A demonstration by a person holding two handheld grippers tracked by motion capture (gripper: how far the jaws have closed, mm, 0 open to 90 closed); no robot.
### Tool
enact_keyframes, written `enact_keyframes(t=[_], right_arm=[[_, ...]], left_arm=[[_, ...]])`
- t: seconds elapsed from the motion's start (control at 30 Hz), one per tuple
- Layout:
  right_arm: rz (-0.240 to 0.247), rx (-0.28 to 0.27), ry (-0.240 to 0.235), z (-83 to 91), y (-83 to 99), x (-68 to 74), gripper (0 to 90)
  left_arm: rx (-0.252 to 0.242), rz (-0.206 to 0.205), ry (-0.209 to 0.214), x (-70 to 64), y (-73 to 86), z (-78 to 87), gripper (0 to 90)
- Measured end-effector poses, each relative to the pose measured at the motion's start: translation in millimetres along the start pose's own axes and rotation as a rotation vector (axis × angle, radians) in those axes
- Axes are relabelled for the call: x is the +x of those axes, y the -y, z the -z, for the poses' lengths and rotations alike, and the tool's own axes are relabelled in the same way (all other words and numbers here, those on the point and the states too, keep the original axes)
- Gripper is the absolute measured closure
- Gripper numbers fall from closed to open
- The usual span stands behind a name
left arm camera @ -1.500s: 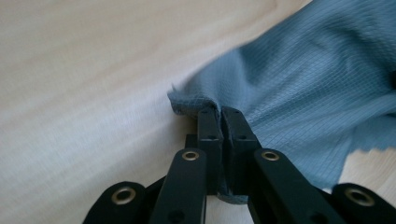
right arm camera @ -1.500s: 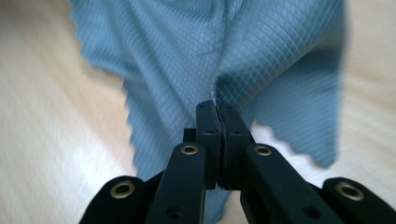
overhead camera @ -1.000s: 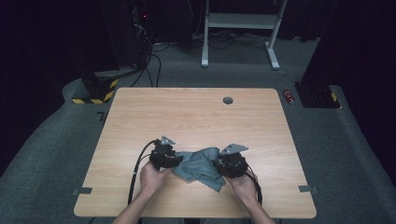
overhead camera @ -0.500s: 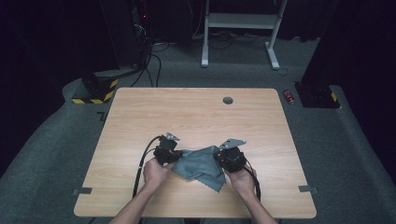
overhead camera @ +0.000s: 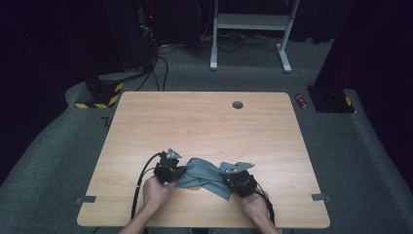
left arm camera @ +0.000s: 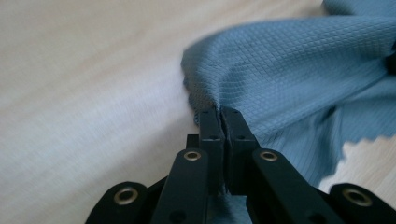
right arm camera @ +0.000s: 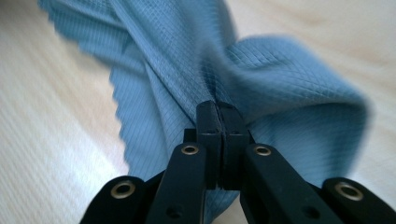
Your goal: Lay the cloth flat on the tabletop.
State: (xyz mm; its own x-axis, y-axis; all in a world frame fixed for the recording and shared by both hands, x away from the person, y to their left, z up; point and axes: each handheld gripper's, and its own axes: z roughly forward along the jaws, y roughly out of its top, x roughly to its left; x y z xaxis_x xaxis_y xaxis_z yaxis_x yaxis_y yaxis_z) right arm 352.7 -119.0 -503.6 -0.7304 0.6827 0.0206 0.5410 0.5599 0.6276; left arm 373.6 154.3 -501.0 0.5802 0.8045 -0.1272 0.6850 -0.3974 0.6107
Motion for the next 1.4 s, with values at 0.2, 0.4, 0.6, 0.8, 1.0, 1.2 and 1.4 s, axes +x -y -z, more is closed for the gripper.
enact_keyframes(t=[0.2, 0.4, 0.6, 0.8, 1.0, 1.2, 1.4], right_arm=[[-0.016, -0.047, 0.000, 11.3, -1.9, -5.0, 71.9], [-0.044, -0.126, 0.047, 29.5, -17.9, -18.1, 68.2], [-0.111, -0.062, 0.080, 8.0, -23.1, -34.4, 65.5], [-0.104, 0.032, 0.056, -8.7, -14.3, -35.3, 77.8], [-0.059, 0.030, 0.043, -6.9, -13.9, -33.0, 88.2], [-0.045, -0.124, 0.080, 25.8, -26.4, -30.1, 88.1], [-0.017, -0.110, 0.057, 28.5, -12.9, -21.7, 87.8]], left_arm=[[-0.037, 0.030, -0.013, 3.4, -3.1, 5.6, 71.9], [-0.049, 0.027, -0.013, 1.5, -18.6, 4.5, 61.8], [0.007, 0.051, -0.024, 2.8, -23.5, -16.8, 60.4], [0.029, -0.008, -0.054, -0.3, -21.5, -19.4, 74.7], [0.029, -0.035, -0.037, -1.1, -22.1, -17.5, 88.6], [-0.130, -0.007, -0.049, 2.4, -33.5, 14.6, 88.8], [-0.109, -0.013, -0.035, 1.8, -17.4, 20.3, 88.4]])
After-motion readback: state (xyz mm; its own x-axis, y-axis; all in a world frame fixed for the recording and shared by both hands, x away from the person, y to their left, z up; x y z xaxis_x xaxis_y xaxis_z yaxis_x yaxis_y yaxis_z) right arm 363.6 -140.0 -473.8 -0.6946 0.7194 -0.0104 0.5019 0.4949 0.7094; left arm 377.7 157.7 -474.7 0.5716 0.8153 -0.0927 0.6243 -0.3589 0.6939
